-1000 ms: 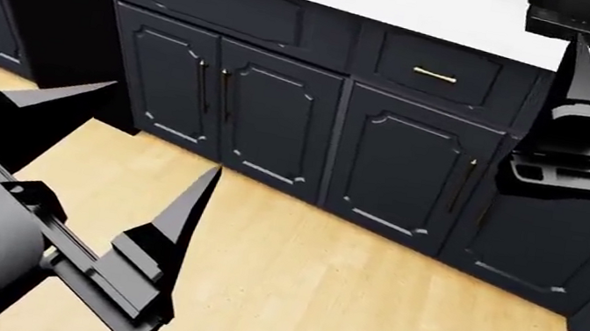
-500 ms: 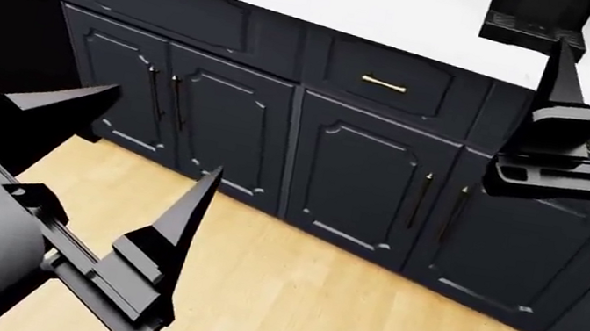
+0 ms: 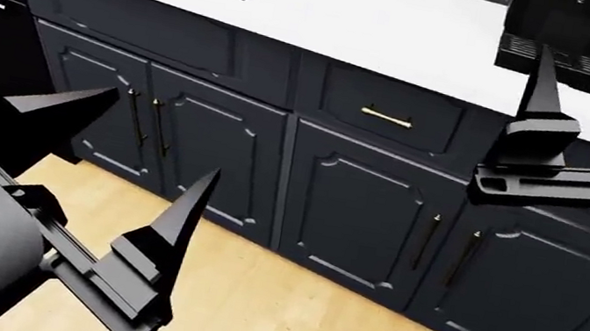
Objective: Move the drinks to the dining counter.
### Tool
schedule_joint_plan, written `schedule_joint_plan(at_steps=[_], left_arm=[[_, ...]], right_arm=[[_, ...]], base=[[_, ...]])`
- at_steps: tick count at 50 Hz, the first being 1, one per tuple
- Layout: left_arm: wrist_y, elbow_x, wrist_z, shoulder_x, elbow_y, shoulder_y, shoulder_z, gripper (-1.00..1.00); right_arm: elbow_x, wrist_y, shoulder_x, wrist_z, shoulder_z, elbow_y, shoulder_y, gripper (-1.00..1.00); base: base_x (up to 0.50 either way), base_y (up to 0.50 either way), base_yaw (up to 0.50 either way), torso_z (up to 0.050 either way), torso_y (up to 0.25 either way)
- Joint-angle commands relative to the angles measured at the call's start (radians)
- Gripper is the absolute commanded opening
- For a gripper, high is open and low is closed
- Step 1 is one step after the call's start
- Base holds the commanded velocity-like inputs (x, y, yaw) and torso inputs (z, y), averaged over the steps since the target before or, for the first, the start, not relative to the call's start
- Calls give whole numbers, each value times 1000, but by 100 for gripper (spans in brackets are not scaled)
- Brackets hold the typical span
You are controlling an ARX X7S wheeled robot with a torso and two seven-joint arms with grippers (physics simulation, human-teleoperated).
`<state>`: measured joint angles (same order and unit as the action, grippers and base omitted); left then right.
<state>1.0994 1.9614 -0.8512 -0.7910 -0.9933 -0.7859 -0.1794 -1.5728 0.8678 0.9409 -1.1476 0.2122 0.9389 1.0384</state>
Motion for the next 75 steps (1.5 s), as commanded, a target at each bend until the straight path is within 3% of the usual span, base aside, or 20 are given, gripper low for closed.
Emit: schedule_joint_plan(at_steps=[1, 28, 75], left_arm=[[4, -3, 1, 6, 4, -7, 5, 100], [11, -4, 15, 6, -5, 29, -34, 100], [29, -13, 25, 19, -6, 47, -53, 100]], right_arm=[[3, 11, -2, 0, 12, -3, 14, 100], [-8, -25, 0, -13, -10, -12, -9, 100], [-43, 78, -15, -91, 104, -58, 64, 100]], base=[[468, 176, 0, 0, 0], [465, 172, 0, 0, 2], [-155, 419, 0, 0, 0]])
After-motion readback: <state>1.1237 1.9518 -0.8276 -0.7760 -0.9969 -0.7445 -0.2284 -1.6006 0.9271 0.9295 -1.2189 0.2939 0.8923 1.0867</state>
